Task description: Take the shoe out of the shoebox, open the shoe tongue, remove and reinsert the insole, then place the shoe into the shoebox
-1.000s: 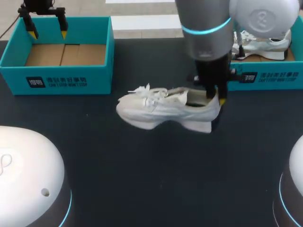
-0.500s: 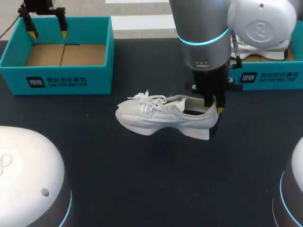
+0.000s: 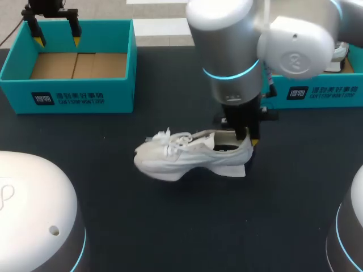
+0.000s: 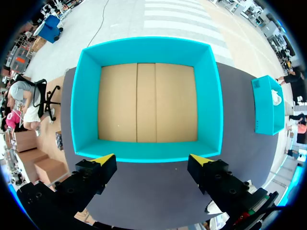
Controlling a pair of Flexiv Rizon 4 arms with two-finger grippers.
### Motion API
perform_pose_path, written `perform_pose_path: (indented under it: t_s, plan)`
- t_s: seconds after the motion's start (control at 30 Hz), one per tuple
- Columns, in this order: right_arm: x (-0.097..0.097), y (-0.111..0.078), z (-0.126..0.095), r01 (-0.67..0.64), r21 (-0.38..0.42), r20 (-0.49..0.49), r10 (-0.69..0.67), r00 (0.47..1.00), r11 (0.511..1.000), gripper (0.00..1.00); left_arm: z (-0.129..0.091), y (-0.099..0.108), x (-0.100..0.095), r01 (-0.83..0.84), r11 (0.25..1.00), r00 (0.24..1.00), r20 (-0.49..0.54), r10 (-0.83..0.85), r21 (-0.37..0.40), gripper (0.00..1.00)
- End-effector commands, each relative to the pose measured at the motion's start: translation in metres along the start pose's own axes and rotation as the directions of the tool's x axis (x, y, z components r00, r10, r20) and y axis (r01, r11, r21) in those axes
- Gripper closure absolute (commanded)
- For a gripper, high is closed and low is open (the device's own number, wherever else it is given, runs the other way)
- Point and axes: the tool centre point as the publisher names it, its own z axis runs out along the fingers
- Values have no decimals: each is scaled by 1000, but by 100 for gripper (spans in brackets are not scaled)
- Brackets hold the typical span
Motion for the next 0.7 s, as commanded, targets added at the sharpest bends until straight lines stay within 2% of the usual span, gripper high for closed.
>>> perform_pose_path:
  t_s: [0.03, 0.33, 0.7]
  plan:
    - [18, 2, 20, 49, 5, -7, -49, 999, 999, 100, 0, 0, 0, 0, 1000, 1000, 0, 0, 0, 0]
    - [30, 3, 48, 73, -21, -26, -73, 997, 997, 100, 0, 0, 0, 0, 1000, 1000, 0, 0, 0, 0]
    - [34, 11, 77, 83, -25, -52, -84, 995, 996, 100, 0, 0, 0, 0, 1000, 1000, 0, 0, 0, 0]
